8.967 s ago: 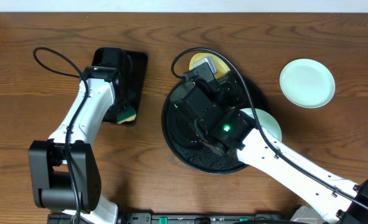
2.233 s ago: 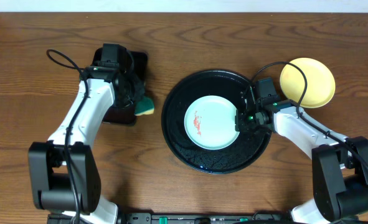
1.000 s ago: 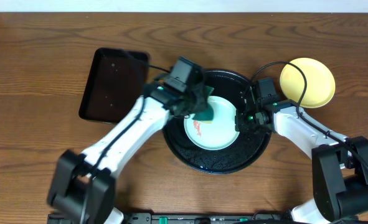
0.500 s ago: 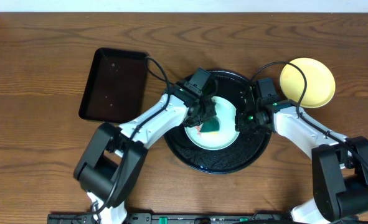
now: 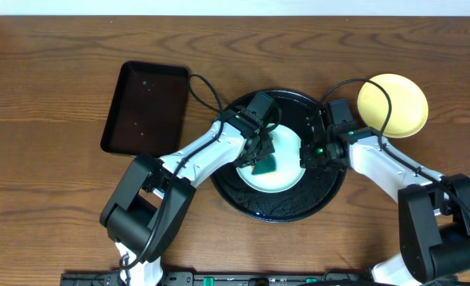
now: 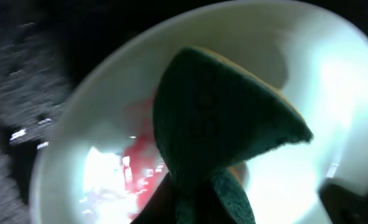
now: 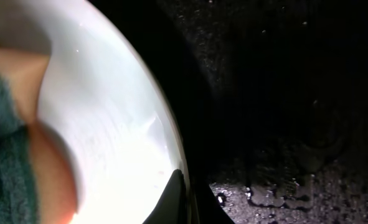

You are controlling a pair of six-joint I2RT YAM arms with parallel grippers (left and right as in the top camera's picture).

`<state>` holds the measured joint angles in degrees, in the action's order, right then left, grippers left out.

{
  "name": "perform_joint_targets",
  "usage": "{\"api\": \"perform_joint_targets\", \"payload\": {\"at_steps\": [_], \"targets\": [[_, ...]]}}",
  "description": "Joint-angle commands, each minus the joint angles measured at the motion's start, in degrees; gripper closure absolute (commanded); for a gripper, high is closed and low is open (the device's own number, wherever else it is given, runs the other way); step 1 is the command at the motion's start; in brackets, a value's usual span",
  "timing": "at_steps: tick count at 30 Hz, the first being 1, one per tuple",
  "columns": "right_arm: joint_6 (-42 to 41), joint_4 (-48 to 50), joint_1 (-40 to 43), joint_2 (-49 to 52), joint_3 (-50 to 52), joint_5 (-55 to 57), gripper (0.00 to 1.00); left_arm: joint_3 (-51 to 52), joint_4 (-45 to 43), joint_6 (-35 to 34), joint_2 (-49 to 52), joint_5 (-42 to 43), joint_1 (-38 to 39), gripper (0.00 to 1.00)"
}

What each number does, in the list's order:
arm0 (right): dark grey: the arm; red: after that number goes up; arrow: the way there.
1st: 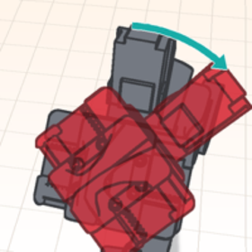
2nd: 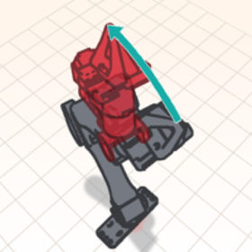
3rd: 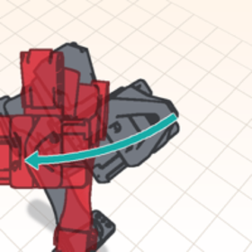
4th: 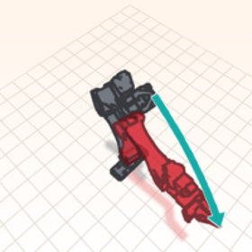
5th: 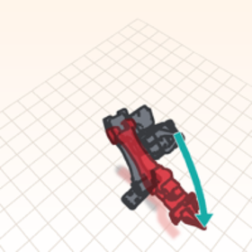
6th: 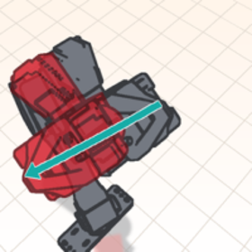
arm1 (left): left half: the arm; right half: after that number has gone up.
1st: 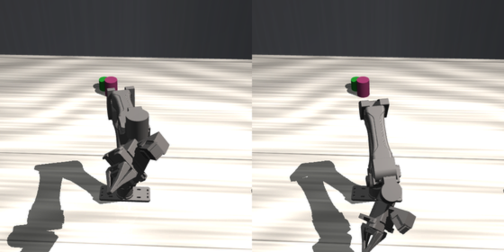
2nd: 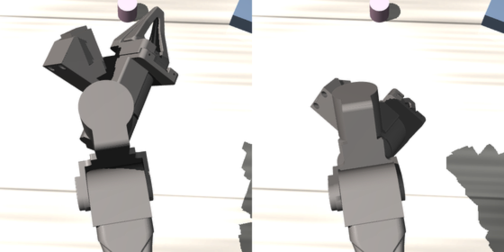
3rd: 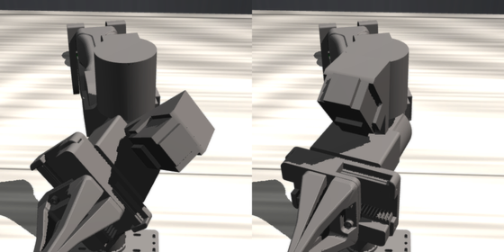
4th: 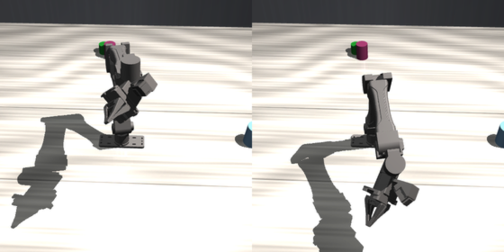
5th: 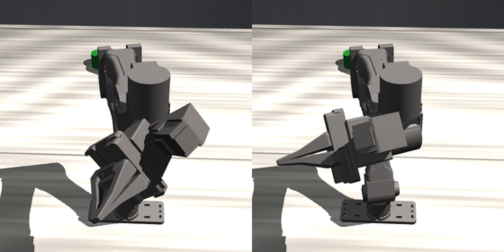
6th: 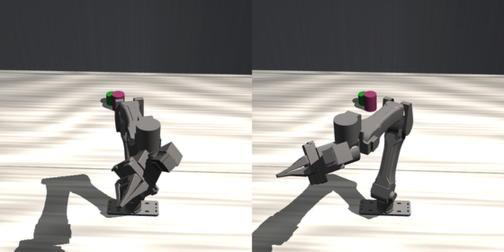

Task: Clean dirty plates on tray and stack at the side
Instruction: 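Scrub the red stain with the sponge while right gripper holds the rim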

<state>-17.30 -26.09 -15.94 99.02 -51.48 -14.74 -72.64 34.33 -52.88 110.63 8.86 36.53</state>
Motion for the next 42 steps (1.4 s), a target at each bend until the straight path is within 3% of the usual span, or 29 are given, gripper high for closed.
{"api": "perform_joint_targets", "payload": {"at_steps": [1, 12, 20, 25, 31, 37, 42], "targets": [[1.70, -0.44, -0.24, 1.42, -0.26, 1.20, 0.99, 0.52, 4.94, -3.02, 1.03, -8.87, -1.01, 0.93], [1.73, -0.50, -0.24, 1.42, -0.26, 1.20, 0.99, -0.87, 8.02, -3.82, -5.92, -17.77, -2.60, 0.93], [1.70, -0.50, -0.24, 1.40, -0.24, 1.20, 0.99, -1.09, -0.07, -3.78, -12.20, -11.37, -1.16, 0.93], [1.73, -0.48, -0.24, 1.40, -0.24, 1.22, 0.99, -0.63, -3.65, -3.80, -11.17, -6.23, 1.01, 0.92], [1.70, -0.48, -0.24, 1.40, -0.24, 1.20, 0.99, -0.59, -5.16, -3.85, -7.74, -5.97, 4.13, 0.92], [1.73, -0.55, -0.24, 1.42, -0.24, 1.20, 0.99, -0.55, -6.54, -3.82, -2.36, -6.40, 4.81, 0.92], [1.73, -0.57, -0.24, 1.42, -0.24, 1.20, 0.99, -0.52, -4.70, -3.80, 2.51, -11.69, 4.81, 0.93]]}}
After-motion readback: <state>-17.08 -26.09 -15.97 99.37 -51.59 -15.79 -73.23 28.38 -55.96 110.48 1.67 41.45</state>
